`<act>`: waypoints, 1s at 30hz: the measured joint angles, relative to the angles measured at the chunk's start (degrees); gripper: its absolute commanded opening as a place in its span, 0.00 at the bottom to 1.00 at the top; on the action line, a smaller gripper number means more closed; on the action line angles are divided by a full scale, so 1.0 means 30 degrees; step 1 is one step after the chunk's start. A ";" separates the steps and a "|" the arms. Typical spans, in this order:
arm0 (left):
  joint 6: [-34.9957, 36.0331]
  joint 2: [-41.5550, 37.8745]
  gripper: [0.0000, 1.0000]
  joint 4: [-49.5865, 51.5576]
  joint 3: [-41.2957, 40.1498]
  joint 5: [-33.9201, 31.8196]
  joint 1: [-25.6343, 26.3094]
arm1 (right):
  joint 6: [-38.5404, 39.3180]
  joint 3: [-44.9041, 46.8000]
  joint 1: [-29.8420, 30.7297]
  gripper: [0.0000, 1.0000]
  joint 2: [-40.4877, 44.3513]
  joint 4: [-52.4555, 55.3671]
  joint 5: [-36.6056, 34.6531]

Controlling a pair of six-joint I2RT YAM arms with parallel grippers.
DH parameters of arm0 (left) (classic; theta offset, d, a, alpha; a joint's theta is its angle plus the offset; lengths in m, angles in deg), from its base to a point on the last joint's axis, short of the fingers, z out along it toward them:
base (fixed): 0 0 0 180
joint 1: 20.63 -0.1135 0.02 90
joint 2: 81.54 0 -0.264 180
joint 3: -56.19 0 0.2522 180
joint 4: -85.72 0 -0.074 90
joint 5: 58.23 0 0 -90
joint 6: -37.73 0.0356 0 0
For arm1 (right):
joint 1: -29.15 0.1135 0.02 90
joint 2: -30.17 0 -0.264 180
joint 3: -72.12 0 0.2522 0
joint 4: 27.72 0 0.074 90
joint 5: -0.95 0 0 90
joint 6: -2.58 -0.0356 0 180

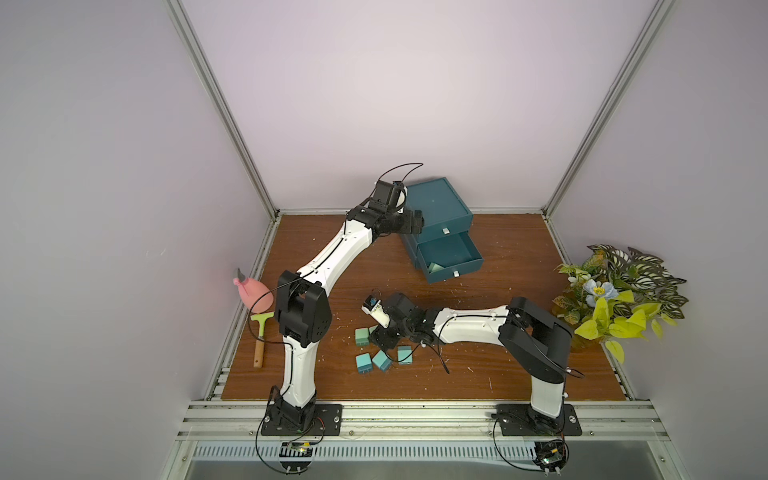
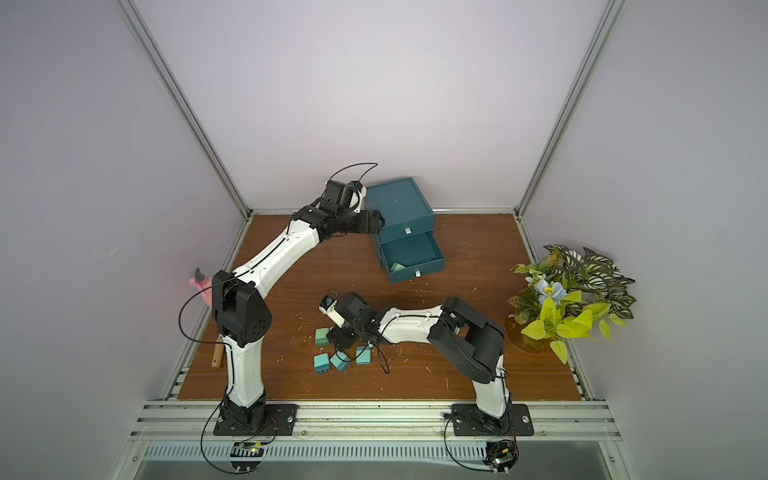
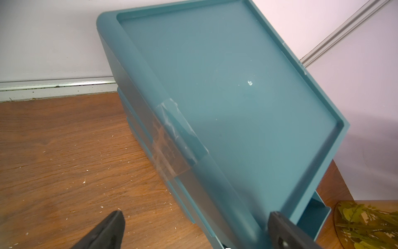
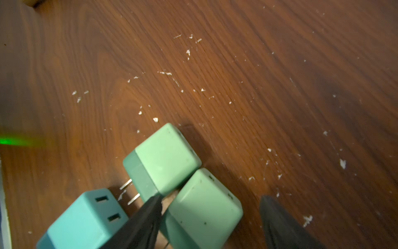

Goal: Place the plugs into the drawer by color
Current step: Pick up the plug from the center of the board.

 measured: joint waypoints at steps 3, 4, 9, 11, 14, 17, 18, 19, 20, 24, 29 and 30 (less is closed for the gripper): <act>0.0000 0.0000 0.98 0.0000 -0.0007 0.0000 0.0000 | -0.0131 0.0015 0.0000 0.75 0.0044 0.0080 -0.0240; 0.0007 -0.0007 0.99 0.0000 -0.0007 0.0007 0.0000 | -0.0160 0.0051 0.0000 0.75 0.0095 0.0109 -0.0321; 0.0000 -0.0007 0.99 -0.0007 -0.0022 0.0007 0.0000 | -0.0350 0.0291 0.0000 0.74 0.0656 0.0350 -0.0699; 0.0000 -0.0007 0.99 -0.0015 -0.0029 0.0007 0.0000 | -0.0415 0.0291 0.0000 0.73 0.0765 0.0357 -0.0765; 0.0000 -0.0015 0.99 -0.0044 -0.0058 0.0007 -0.0007 | -0.0525 0.0299 0.0000 0.73 0.0787 0.0372 -0.0809; 0.0000 -0.0022 0.99 -0.0051 -0.0058 0.0015 -0.0007 | -0.0576 0.0299 0.0000 0.73 0.0787 0.0415 -0.1005; 0.0000 -0.0022 0.99 -0.0051 -0.0066 0.0007 -0.0007 | -0.0612 0.0299 0.0000 0.73 0.0787 0.0459 -0.1093; 0.0000 -0.0022 0.99 -0.0051 -0.0066 0.0015 -0.0007 | -0.0663 0.0299 0.0000 0.73 0.0787 0.0495 -0.1115; 0.0000 -0.0022 0.99 -0.0051 -0.0066 0.0015 -0.0007 | -0.0699 0.0299 0.0000 0.73 0.0787 0.0510 -0.1115; 0.0000 -0.0022 0.99 -0.0117 -0.0102 0.0022 -0.0007 | -0.0838 0.0299 0.0000 0.74 0.0787 0.0510 -0.1064; -0.0007 -0.0029 0.99 -0.0211 -0.0168 0.0058 -0.0007 | -0.0903 0.0299 0.0007 0.74 0.0780 0.0517 -0.0984; -0.0007 -0.0029 0.99 -0.0219 -0.0168 0.0058 -0.0007 | -0.0911 0.0299 0.0007 0.74 0.0765 0.0525 -0.0962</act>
